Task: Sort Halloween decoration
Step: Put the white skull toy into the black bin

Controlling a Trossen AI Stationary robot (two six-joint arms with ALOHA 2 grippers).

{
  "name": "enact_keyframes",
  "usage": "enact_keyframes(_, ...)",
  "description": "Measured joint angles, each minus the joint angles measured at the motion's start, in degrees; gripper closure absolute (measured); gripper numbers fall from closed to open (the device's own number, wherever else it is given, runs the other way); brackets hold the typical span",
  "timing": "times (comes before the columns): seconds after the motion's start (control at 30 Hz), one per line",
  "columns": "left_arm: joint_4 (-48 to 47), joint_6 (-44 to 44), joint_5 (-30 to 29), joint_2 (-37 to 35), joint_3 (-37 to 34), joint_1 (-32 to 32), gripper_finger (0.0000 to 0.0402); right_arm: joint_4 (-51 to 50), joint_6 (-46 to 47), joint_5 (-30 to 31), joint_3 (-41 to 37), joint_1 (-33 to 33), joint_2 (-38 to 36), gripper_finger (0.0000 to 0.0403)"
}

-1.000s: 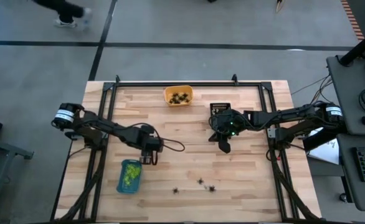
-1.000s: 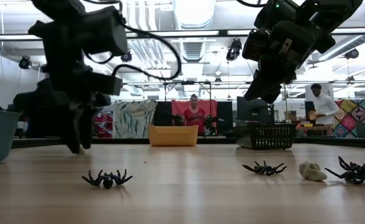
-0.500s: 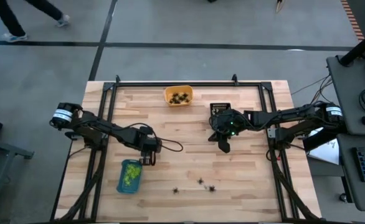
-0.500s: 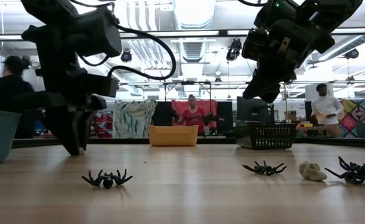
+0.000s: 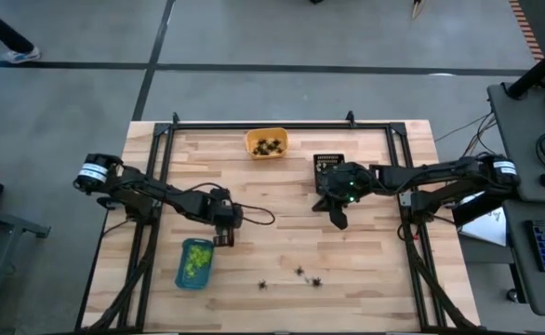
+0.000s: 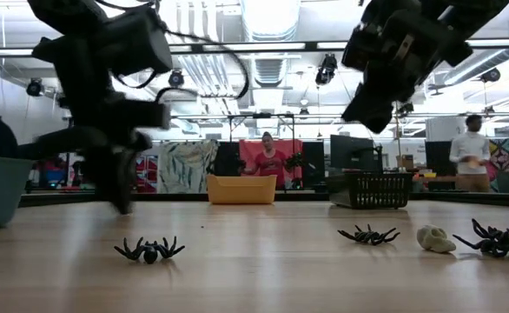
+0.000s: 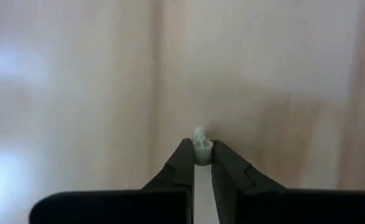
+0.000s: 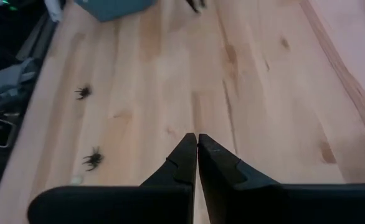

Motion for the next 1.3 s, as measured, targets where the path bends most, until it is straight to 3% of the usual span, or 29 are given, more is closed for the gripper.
enact_keyframes(0.1,3.0,0.3,-3.3,-1.7,0.2,0.1,0.0400,-0.1,-0.4,-0.1,0.0,1.4,-2.9,0.0394)
enact_keyframes(0.37,8.4,4.6,-3.9,-3.0,1.8,0.1,0.0401,1.0,0.9,0.6,0.0,7.1,-9.8,0.0394)
enact_keyframes(0.8,12.1,6.3,-4.2,-2.9,2.0,0.0,0.0401,0.9,6.2,15.7,0.0,20.7,-11.0,0.0394)
enact_keyframes(0.97,19.7,8.7,-2.9,-2.9,2.0,0.0,0.0401,1.3,7.0,20.0,0.0,25.2,-10.7,0.0394)
enact_keyframes(1.3,42.9,16.6,-0.4,-2.5,2.1,0.0,0.0401,2.3,3.7,21.6,0.0,30.0,-10.8,0.0394)
